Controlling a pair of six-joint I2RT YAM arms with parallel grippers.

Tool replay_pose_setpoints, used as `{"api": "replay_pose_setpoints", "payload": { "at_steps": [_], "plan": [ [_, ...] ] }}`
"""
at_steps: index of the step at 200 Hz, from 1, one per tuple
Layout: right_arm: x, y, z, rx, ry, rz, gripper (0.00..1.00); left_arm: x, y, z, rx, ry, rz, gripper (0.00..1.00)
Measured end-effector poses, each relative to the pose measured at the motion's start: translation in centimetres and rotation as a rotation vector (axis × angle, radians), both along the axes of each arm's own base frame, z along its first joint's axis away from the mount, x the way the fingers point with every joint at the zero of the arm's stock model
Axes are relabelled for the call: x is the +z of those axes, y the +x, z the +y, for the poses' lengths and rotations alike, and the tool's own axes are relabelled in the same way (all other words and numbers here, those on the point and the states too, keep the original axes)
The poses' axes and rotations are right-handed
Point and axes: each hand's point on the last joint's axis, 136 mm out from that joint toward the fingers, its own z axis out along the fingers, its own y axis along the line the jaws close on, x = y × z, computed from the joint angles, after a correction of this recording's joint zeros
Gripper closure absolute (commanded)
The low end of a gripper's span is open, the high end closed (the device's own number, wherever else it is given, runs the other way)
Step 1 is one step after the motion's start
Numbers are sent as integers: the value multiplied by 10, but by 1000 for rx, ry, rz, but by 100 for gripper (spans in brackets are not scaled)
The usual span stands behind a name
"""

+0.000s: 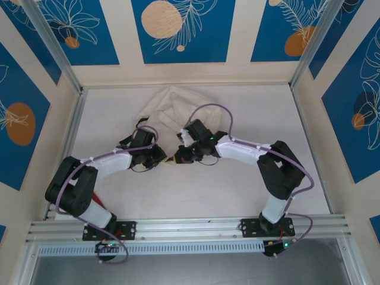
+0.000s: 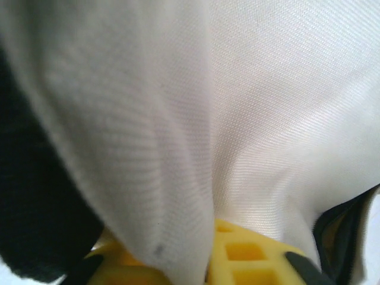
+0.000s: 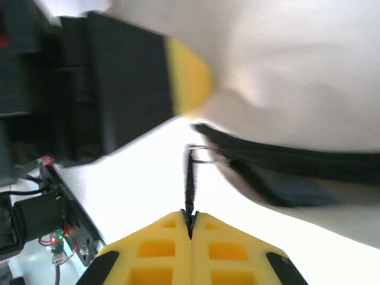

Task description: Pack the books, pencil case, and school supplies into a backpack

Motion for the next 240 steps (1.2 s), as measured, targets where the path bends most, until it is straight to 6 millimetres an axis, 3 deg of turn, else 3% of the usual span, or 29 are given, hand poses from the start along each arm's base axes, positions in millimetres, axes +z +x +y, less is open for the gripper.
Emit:
{"api": "replay_pose_setpoints", "payload": {
  "at_steps": [24, 63, 103, 125, 168, 206, 240],
  "plan": [
    [1, 17, -41, -103, -16, -10, 100, 18, 3, -5, -69, 15, -18, 59],
    [-2, 43, -94, -228, -53, -40, 100, 66, 18, -18, -191, 40, -95, 54],
    [-8, 52, -112, -261, -70, -49, 100, 121, 37, -42, -327, 93, -203, 53],
    [-14, 44, -116, -261, -78, -36, 100, 133, 48, -61, -390, 123, -239, 51],
    [-18, 28, -130, -301, -72, -9, 100, 110, 60, -105, -521, 170, -205, 62],
    [-29, 18, -140, -350, -94, 42, 100, 52, 66, -164, -638, 192, -126, 74],
    [-29, 22, -151, -413, -112, 50, 100, 12, 79, -188, -658, 233, -77, 76]
  ]
}}
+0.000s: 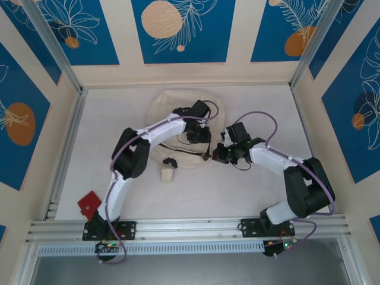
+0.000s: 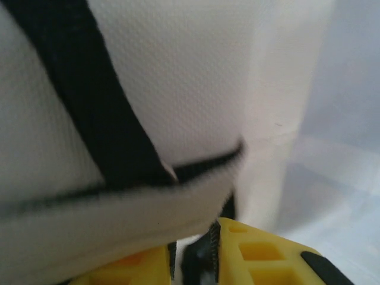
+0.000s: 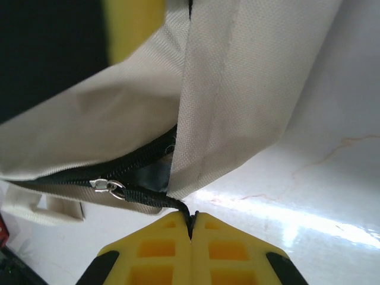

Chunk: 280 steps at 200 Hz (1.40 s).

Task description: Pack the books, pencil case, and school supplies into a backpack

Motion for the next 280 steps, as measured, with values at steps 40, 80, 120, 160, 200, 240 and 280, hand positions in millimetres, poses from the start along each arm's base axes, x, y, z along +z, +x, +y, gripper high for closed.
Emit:
{"api": "replay_pose_setpoints", "payload": {
  "at_steps": [40, 80, 120, 160, 200, 240, 280],
  "plan": [
    [-2, 0, -10, -46, -23, 14, 100, -12, 29, -11, 47, 27, -24, 69],
    [-4, -8, -2, -14, 17, 35, 100, -7, 44, -20, 57, 6, -48, 72],
    [3, -24, 32, 82, 106, 35, 100, -28, 44, -15, 71, 38, -14, 91],
    [12, -32, 59, 127, 180, 21, 100, -29, 47, -16, 111, 35, 14, 98],
    [14, -43, 88, 179, 241, 33, 100, -30, 51, -20, 142, 13, 27, 100],
    [19, -43, 99, 182, 275, 27, 100, -30, 52, -20, 156, -5, 48, 100],
    [15, -38, 87, 146, 256, 48, 100, -26, 53, -23, 144, -47, 70, 85]
  ]
}}
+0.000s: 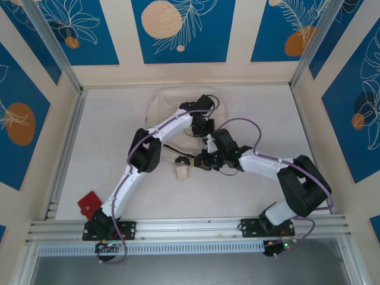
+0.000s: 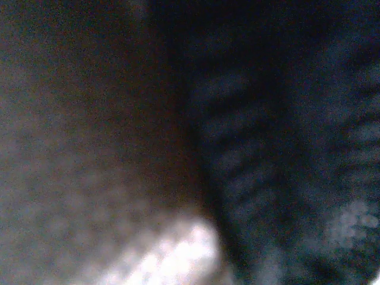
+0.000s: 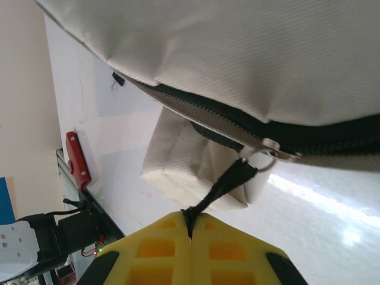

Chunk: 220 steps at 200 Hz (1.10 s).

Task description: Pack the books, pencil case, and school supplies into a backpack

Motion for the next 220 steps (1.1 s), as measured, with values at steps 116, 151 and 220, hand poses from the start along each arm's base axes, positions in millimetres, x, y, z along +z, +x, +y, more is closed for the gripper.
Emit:
{"api": "replay_pose_setpoints", "payload": {
  "at_steps": [116, 151, 220],
  "plan": [
    [33, 29, -22, 39, -131, -87, 100, 140, -59, 123, 133, -100, -161, 46],
    [29, 30, -10, 94, -185, -95, 100, 99, -112, 166, 249, -53, -71, 40],
    [23, 18, -4, 154, -233, -100, 100, 66, -138, 175, 441, -172, -3, 29]
  ]
}}
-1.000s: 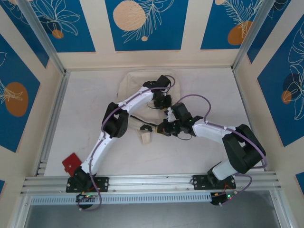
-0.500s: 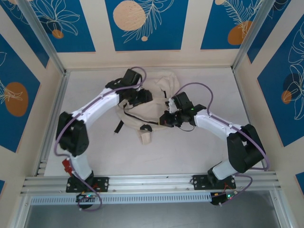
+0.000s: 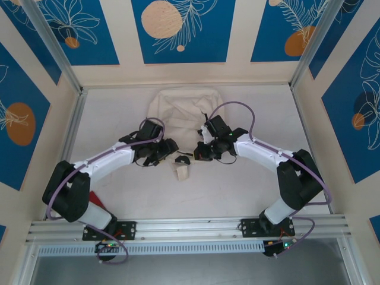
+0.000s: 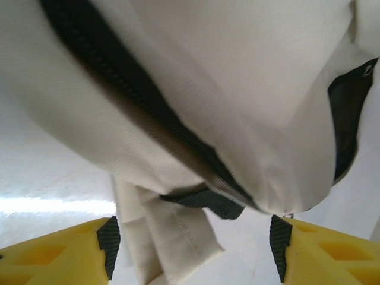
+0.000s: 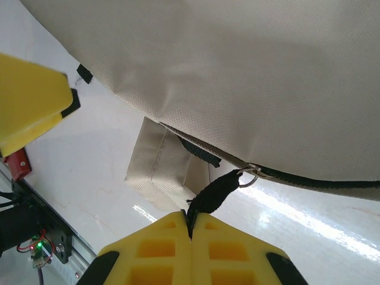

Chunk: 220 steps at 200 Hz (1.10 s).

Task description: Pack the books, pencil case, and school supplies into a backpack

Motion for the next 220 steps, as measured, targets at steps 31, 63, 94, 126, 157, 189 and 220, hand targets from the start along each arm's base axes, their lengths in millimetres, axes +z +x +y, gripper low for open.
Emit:
{"api": "replay_pose_setpoints", "payload": {
  "at_steps": [31, 63, 94, 126, 157, 189, 220],
  "plan": [
    [2, 0, 1, 11, -2, -9, 100, -1, 18, -11, 36, -45, -39, 30],
    [1, -1, -5, 8, -37, -22, 100, -11, 32, -14, 64, -28, -59, 44],
    [0, 0, -20, -21, -111, -49, 100, -21, 40, -15, 84, -12, -58, 56],
    [-5, -2, -29, -31, -164, -49, 97, -23, 42, -14, 88, -6, -62, 68],
    [-5, -3, -27, -21, -160, -53, 83, -22, 43, -14, 90, -4, -67, 73],
    [-6, 0, -21, -6, -134, -60, 75, -22, 43, -14, 89, -4, -67, 74],
    [-10, 4, -17, -3, -109, -50, 72, -22, 43, -14, 89, -4, -67, 74]
  ]
}}
